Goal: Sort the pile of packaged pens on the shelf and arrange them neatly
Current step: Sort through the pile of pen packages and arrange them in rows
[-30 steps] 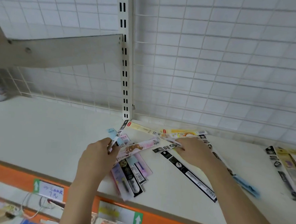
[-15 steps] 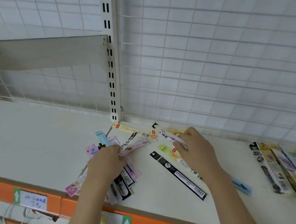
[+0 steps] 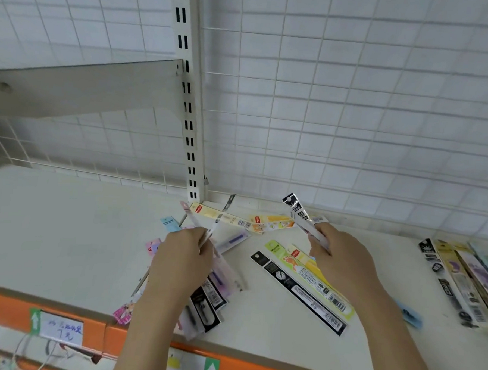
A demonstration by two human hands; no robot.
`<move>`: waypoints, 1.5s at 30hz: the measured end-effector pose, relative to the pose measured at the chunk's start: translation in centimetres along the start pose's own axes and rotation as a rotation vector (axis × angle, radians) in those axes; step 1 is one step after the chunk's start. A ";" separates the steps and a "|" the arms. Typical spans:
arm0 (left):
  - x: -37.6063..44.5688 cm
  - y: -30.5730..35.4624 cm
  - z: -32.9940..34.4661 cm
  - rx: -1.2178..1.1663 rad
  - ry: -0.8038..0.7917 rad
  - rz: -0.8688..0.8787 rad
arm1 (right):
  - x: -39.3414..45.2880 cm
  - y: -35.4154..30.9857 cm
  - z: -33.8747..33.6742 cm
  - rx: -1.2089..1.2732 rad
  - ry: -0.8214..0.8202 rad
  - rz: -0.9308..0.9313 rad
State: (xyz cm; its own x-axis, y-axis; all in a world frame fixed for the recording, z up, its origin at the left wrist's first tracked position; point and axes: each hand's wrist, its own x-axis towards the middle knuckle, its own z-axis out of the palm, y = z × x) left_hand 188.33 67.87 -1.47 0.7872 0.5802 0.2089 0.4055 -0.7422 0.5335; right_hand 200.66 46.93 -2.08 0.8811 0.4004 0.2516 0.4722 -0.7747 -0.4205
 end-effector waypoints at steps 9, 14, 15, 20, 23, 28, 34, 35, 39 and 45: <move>0.0 0.6 0.5 -0.121 0.025 0.030 | -0.5 -0.6 0.0 -0.022 0.010 -0.018; 0.3 0.5 0.7 -0.046 0.002 0.049 | 0.0 -0.2 0.1 -0.122 0.003 0.006; 0.4 0.5 0.7 -0.078 -0.012 0.059 | 0.2 -0.3 0.2 -0.128 -0.015 0.000; 1.8 0.7 0.5 -0.193 -0.082 0.051 | 2.1 -1.0 1.1 -0.161 -0.119 -0.066; 2.9 0.4 0.0 -0.117 -0.095 0.066 | 3.7 -1.5 1.6 -0.190 -0.150 -0.082; 4.0 -0.8 -0.3 -0.086 -0.058 0.057 | 6.9 -1.4 2.4 -0.319 -0.248 -0.099; 5.4 -2.3 -0.2 -0.110 0.006 -0.045 | 9.4 -0.4 3.8 -0.437 -0.291 -0.161; 5.7 -2.4 -0.1 -0.116 0.016 -0.063 | 9.5 -0.4 3.9 -0.449 -0.290 -0.176; 7.3 -1.7 1.4 -0.066 -0.083 -0.064 | 9.8 -0.1 4.6 -0.476 -0.261 -0.211; 10.4 -0.9 4.4 0.031 -0.215 -0.114 | 9.9 0.8 4.6 -0.488 -0.277 -0.285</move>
State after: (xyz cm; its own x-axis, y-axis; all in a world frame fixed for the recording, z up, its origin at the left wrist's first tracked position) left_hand 198.20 73.15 -3.40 0.8147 0.5789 -0.0320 0.5090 -0.6877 0.5177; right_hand 209.87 52.50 -3.94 0.7277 0.6852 0.0321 0.6804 -0.7269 0.0928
